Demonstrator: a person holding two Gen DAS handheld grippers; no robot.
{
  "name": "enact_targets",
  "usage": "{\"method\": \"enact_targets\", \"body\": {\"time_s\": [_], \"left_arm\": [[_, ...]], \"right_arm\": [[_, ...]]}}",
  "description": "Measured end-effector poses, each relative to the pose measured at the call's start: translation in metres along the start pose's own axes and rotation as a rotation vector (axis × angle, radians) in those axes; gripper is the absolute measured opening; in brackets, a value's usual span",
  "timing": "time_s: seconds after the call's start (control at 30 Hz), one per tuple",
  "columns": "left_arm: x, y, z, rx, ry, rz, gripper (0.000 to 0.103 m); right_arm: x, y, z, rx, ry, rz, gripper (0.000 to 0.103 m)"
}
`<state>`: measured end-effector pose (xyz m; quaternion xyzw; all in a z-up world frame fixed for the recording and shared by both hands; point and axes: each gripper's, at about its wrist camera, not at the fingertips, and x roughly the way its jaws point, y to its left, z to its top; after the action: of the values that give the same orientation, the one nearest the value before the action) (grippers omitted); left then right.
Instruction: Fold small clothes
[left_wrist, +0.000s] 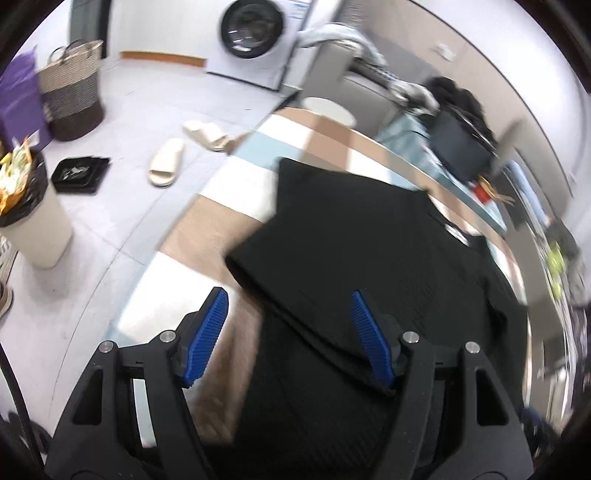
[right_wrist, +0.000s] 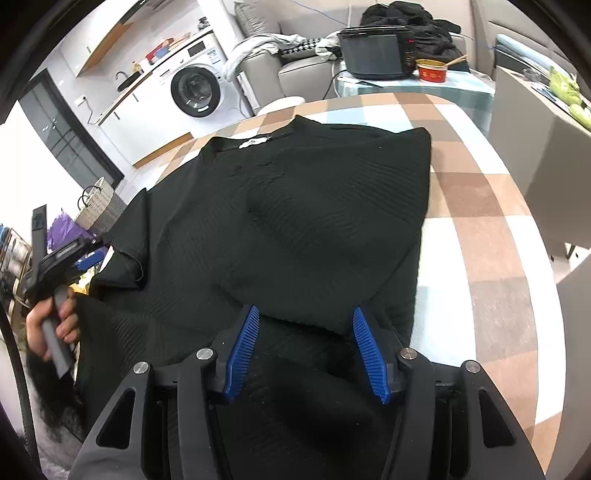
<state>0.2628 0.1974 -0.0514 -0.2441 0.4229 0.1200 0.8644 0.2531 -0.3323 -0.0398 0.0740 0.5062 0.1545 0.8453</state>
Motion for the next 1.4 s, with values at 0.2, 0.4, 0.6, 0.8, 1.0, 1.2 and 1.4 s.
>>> {"method": "enact_targets", "body": {"time_s": [0.2,0.4,0.6,0.8,1.0,1.2,1.4], "left_arm": [[0.025,0.005,0.02,-0.008,-0.02,-0.052,0.005],[-0.017,-0.054,0.035,0.105,-0.136,-0.271,0.003],[-0.041,-0.101,0.027,0.215,-0.176,-0.315,0.067],[-0.036,-0.086,-0.005,0.213,-0.089,-0.271,0.068],[-0.024,-0.067,-0.049,0.212,-0.017,-0.241,0.068],[-0.019,-0.066,-0.083,0.249,0.039,-0.241,0.068],[-0.032,-0.057,-0.098,0.266,0.033,-0.2,0.068]], "right_arm": [[0.002,-0.002,-0.002,0.013,0.008,-0.008,0.055],[0.003,-0.005,0.001,0.022,0.009,-0.009,0.055],[0.004,-0.005,0.002,0.016,0.001,-0.033,0.055],[0.006,0.001,0.003,-0.015,0.005,-0.054,0.055],[0.009,0.028,0.011,-0.079,0.002,-0.021,0.055],[0.028,0.057,0.015,-0.134,0.007,0.033,0.055],[0.059,0.068,0.013,-0.134,0.058,0.072,0.054]]}}
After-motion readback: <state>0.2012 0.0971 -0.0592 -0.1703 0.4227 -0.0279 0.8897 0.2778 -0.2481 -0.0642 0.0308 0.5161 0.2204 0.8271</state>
